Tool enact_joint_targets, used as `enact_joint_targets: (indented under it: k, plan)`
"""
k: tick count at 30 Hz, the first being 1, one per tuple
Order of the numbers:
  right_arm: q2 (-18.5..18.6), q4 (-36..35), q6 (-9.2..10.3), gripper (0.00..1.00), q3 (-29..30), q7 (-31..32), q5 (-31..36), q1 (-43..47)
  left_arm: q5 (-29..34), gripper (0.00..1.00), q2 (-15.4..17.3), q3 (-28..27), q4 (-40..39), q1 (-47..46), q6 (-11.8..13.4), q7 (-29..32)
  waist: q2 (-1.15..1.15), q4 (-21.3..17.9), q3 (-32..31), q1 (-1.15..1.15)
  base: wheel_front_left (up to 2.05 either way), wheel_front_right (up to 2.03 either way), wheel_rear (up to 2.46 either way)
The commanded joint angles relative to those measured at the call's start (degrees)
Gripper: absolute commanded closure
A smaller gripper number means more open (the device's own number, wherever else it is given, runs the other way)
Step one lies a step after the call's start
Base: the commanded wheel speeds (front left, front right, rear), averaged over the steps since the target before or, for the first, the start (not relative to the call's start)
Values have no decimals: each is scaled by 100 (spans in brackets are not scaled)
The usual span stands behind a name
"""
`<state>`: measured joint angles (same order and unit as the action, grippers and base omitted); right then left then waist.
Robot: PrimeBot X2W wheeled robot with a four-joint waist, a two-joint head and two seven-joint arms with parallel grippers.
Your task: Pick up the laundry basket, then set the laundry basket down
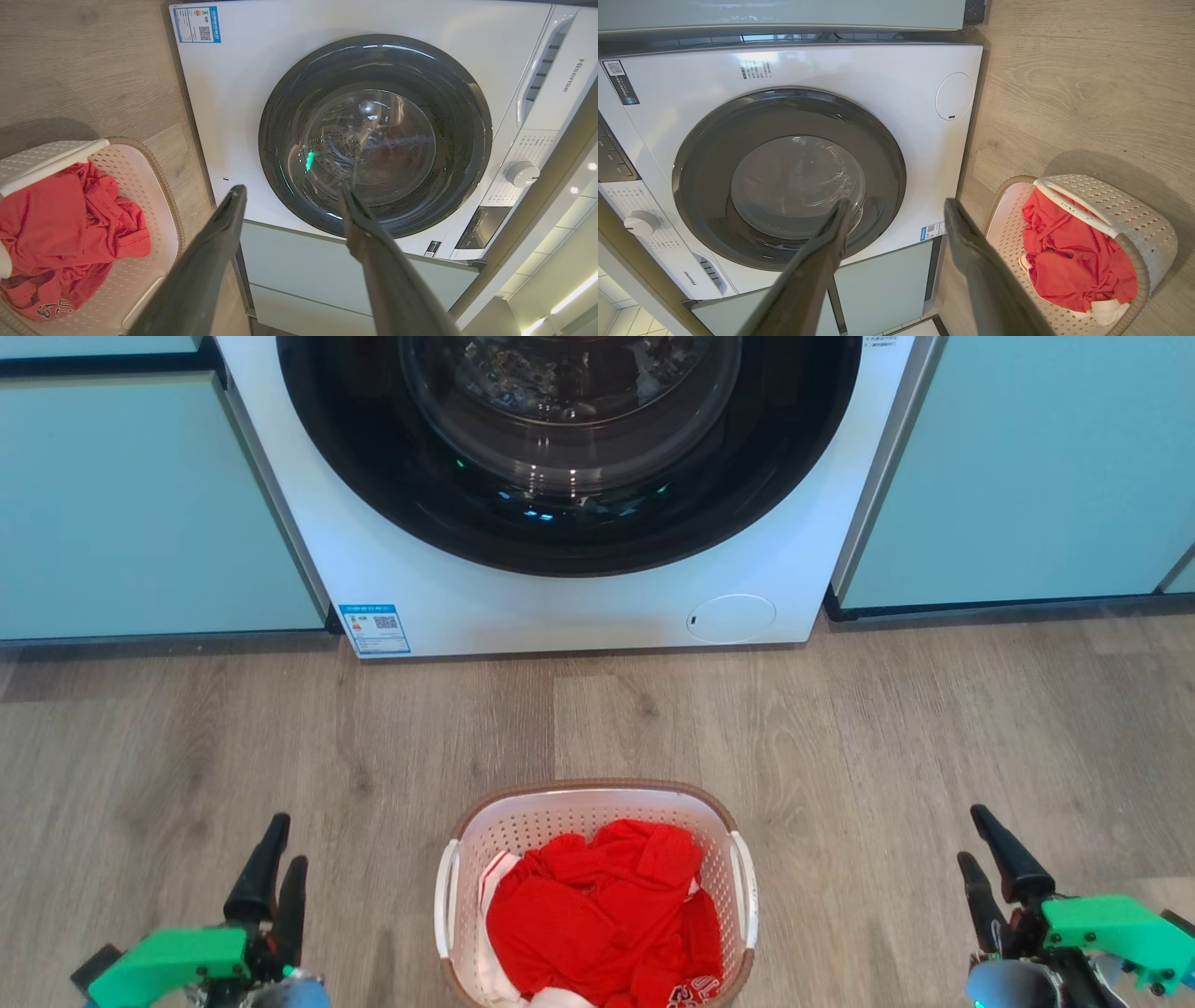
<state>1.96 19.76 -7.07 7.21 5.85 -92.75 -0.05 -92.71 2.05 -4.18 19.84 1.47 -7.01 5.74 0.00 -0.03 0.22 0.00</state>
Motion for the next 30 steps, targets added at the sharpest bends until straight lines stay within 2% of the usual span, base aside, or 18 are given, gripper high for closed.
enact_joint_targets:
  k: [1,20,30]
  plan:
    - [23,-210,-2,0,-7,-42,40,-230,30,0,46,0,-199,-308,-4,-32,0,0,2,0,0,0,0]
    - [34,-474,-9,0,-24,-378,554,-270,457,0,52,-132,-344,-436,-11,-368,0,-8,27,0,0,0,0]
    - [40,-741,-12,0,-27,-546,1293,-362,851,0,55,-252,-595,-522,-14,-536,0,-1,37,0,0,0,0]
